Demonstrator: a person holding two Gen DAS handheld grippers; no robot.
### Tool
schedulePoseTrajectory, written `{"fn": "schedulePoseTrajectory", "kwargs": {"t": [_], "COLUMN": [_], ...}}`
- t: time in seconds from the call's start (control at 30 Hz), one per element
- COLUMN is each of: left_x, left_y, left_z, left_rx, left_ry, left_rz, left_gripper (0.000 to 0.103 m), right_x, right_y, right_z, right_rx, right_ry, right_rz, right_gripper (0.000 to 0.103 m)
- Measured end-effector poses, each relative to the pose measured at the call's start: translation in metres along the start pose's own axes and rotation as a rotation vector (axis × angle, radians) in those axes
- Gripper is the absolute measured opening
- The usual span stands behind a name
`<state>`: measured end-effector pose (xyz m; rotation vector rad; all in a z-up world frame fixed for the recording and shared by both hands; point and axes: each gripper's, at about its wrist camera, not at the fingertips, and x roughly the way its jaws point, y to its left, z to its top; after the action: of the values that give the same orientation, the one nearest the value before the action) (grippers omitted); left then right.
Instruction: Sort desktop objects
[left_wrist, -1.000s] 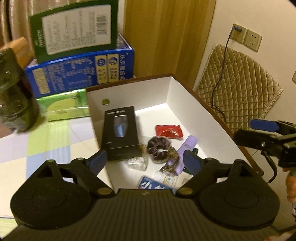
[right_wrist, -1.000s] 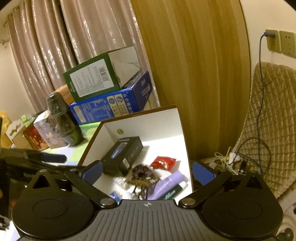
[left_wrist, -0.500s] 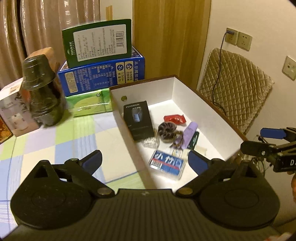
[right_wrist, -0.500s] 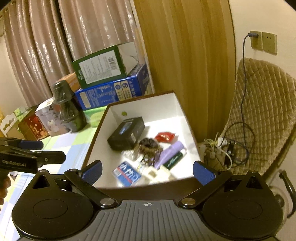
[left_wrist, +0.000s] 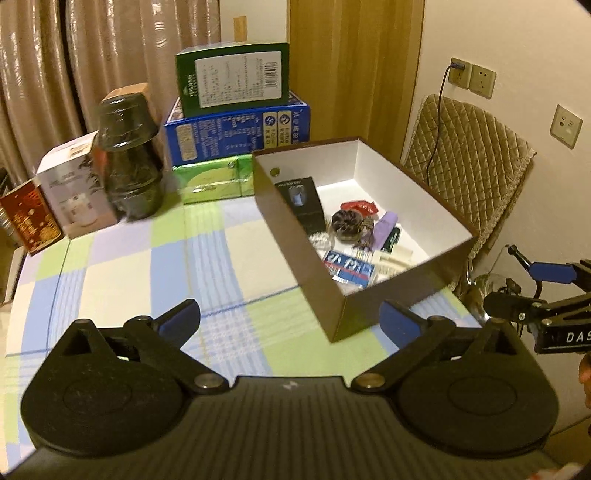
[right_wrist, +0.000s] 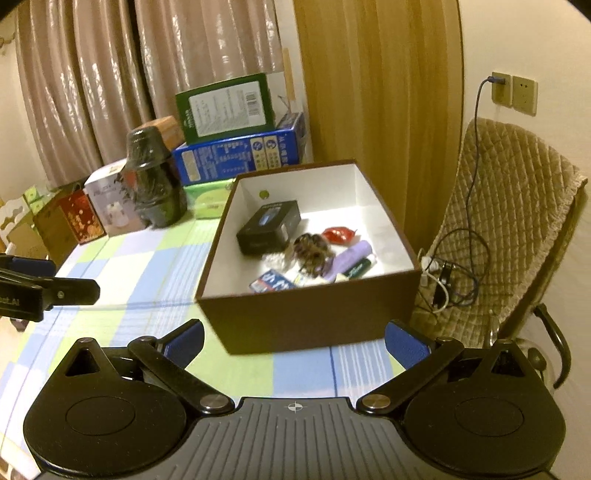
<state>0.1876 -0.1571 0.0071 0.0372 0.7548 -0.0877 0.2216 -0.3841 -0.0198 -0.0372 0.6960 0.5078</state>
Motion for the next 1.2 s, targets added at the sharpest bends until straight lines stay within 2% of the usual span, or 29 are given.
{"fn": "schedulePoseTrajectory", "kwargs": {"t": [0.27,0.57,1.2], "left_x": [-0.037,-0.072,-0.106], "left_y": [0.015,0.029,0.031], "left_z": [-0.039,-0.074,-0.124], "left_rx": [-0.025,-0.053,-0.038], "left_ry": [0.022,0.053,0.098], "left_rz": [0.003,0.042,0.077], "left_gripper": [0.102,0.102,0.102], "right_x": [-0.02,-0.04,-0.066], "right_y": [0.029,0.054,0.081], "right_z": [-0.025,-0.05,-0.092], "right_rx": [-0.009,-0.016,-0.018], "right_ry": [0.024,0.058,0.107], "right_rz": [0.015,0.021,0.024], "right_gripper": [0.101,0.101,0.101]}}
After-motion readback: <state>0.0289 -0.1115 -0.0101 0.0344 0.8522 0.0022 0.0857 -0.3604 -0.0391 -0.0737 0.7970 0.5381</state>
